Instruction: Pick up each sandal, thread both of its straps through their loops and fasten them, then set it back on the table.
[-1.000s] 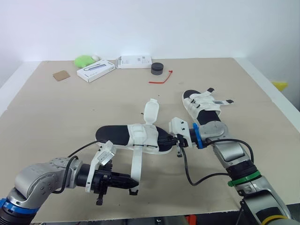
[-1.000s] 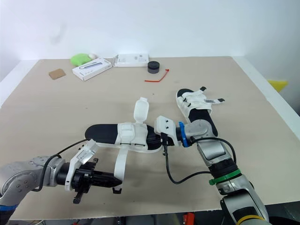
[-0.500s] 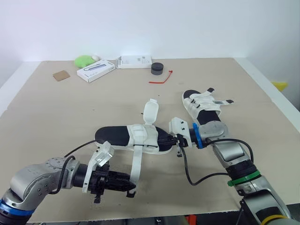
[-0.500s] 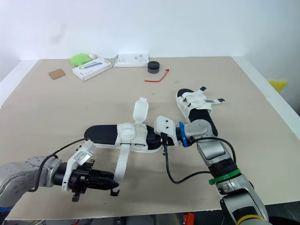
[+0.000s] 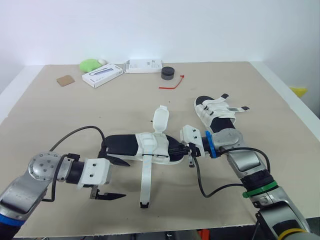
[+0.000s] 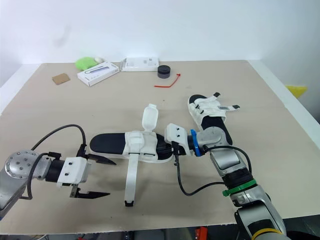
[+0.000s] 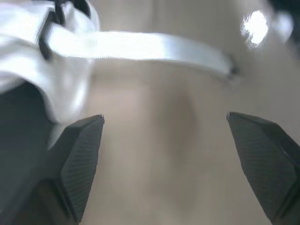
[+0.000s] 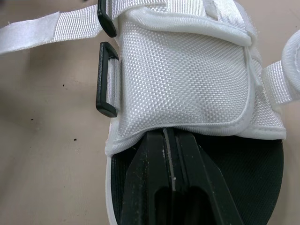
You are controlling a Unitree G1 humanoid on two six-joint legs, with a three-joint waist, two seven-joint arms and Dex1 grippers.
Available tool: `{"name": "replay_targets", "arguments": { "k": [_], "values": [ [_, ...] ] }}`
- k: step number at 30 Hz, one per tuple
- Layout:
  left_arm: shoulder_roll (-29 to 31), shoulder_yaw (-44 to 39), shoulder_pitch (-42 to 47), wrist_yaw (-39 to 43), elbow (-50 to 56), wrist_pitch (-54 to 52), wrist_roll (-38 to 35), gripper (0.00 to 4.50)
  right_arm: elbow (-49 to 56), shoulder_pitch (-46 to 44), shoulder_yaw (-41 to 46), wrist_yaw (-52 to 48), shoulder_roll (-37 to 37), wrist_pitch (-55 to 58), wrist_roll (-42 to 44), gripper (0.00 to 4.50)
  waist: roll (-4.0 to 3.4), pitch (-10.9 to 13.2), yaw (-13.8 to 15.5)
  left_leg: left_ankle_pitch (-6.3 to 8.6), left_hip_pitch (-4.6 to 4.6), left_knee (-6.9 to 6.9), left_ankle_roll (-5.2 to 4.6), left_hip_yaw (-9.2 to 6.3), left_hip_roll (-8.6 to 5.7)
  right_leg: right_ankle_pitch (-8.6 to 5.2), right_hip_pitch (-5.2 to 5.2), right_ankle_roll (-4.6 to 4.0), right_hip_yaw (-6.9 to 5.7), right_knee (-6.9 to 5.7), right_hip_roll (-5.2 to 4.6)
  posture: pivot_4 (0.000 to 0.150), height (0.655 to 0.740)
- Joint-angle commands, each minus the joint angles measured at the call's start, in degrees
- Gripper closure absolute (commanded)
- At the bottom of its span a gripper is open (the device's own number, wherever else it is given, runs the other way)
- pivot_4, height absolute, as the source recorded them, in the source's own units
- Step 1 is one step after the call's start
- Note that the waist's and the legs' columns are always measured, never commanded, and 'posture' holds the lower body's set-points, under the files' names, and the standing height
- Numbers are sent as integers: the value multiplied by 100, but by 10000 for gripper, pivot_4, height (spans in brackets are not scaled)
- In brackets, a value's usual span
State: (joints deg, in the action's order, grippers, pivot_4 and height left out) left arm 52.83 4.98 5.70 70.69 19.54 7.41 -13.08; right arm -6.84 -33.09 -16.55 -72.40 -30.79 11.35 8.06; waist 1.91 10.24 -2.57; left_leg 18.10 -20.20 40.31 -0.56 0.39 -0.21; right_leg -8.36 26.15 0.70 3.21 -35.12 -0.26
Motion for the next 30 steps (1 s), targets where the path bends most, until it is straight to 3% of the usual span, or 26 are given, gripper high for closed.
{"name": "replay_targets", "arguments": {
  "k": [1,9,14,20,30],
  "values": [
    [-217,124,274,-122,-529,2189,776,1656,55,-98,-29,-43,5,-56,11,45000,1,0,-2,0,0,0,0,7,0,1,0,1,1,1,-2,1500,7400],
    [-639,406,789,-861,-1281,5131,1617,1656,97,-65,-29,-49,-25,-57,12,45000,2,-1,0,3,1,0,-6,20,1,28,1,42,14,7,-16,1500,7400],
    [-935,738,1096,-1293,-1450,5338,2162,1656,128,-69,-27,-38,-28,-39,12,45000,2,-1,-1,3,3,0,-7,29,-1,34,0,49,24,8,-17,1500,7400],
    [-920,1191,1306,-1528,-1483,5325,2172,1656,171,-40,-20,-37,-74,-31,12,45000,3,-2,-4,4,3,0,-8,31,0,34,1,53,29,8,-12,1500,7400],
    [-728,1490,1335,-1852,-1740,5639,2209,41289,194,-39,-22,-31,-126,-14,18,45000,3,-2,-3,4,4,0,-9,33,0,35,1,55,33,8,-13,1500,7400]
  ]
}}
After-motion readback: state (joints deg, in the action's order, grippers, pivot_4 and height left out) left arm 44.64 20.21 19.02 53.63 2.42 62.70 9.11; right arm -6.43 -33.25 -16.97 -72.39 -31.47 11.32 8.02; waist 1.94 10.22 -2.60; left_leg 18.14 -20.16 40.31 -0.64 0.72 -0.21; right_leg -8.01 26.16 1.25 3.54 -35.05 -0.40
